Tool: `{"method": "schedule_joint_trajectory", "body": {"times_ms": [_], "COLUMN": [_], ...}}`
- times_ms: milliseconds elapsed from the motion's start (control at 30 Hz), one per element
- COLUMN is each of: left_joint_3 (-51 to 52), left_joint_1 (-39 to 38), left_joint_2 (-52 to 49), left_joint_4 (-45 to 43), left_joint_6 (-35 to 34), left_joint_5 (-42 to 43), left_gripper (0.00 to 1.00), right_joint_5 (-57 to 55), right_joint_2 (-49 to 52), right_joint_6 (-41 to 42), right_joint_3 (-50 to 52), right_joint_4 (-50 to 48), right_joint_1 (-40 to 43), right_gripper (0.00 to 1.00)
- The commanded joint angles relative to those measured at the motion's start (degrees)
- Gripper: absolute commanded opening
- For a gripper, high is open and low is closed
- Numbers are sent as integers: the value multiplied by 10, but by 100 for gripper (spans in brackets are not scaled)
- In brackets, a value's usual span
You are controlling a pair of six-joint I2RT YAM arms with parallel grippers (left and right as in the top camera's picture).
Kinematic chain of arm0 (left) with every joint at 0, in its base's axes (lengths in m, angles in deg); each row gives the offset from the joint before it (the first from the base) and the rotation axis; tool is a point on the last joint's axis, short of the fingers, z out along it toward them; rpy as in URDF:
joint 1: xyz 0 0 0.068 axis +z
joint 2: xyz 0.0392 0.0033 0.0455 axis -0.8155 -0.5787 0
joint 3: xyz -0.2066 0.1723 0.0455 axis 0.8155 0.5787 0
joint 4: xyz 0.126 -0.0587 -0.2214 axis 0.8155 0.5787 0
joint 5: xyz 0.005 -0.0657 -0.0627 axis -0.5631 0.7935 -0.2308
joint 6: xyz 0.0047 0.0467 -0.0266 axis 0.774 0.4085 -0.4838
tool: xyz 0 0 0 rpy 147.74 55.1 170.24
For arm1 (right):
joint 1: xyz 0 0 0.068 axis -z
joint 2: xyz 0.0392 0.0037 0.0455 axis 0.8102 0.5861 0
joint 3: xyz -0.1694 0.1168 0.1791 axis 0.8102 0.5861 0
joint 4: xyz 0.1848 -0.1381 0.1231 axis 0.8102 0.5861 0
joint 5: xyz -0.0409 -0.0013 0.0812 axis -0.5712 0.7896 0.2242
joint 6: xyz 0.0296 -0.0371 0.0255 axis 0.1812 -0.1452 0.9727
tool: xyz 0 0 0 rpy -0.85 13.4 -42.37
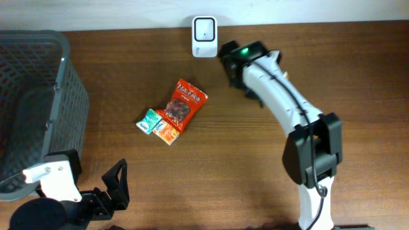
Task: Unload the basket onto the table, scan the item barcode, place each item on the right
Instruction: 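Carry the chip bag toward the scanner with the right gripper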
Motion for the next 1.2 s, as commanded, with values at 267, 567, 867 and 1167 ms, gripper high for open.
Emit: {"method": "schedule_joint_trajectory", "body": {"times_ms": [267,567,867,1167], "left_joint_3": [2,2,2,2], "left_joint_1": [3,3,3,3], "left_joint_2": [0,0,0,0], "left_joint_4": [-1,-1,-1,-1], "left_joint_6": [-5,-5,-5,-5], "left_joint_5": [4,4,4,4], "left_gripper": [99,99,99,99], "right_joint_5": [301,421,441,442], "right_joint_2": [-5,-5,-4,43], "right_joint_6": [-173,-247,-196,-79], "right_joint_3": [13,-36,-70,-70], "right_joint_4": [-121,-55,-136,-203], "right_joint_1": [-140,-104,12,46], "right_gripper": [34,61,73,88]}}
